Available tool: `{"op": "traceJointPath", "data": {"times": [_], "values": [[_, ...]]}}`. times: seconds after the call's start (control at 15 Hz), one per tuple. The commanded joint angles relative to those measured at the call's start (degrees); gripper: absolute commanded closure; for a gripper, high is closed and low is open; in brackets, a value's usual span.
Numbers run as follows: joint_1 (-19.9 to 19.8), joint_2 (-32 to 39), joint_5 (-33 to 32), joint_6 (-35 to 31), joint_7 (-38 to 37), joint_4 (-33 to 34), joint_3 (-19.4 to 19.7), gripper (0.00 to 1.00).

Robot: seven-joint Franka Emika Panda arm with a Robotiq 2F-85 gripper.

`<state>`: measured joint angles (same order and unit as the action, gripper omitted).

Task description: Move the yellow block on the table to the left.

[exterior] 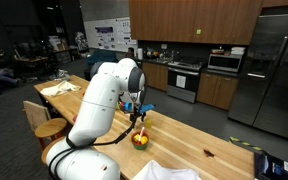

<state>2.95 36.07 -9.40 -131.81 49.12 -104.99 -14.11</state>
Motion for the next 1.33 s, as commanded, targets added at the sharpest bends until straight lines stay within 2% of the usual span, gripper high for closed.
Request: {"op": "traceJointPath", "data": {"times": [0.0,0.07,0.2,0.4,0.73,1.27], "values": [[2.68,-0.61,-4.13,-2.56,-0.74,-1.00,2.58,0.16],[3.25,-0.86,-5.23,-3.29,-1.14,-1.42,3.01,0.27],[5.03,-0.98,-8.19,-4.06,-2.78,-1.32,4.45,0.38],[6.56,-1.00,-11.60,-5.79,-5.20,-1.27,5.66,0.64],[8.19,-1.49,-15.50,-8.52,-11.80,-1.26,7.47,1.00],[8.91,-3.83,-17.78,-8.72,-25.12,-4.03,9.67,1.00]]}}
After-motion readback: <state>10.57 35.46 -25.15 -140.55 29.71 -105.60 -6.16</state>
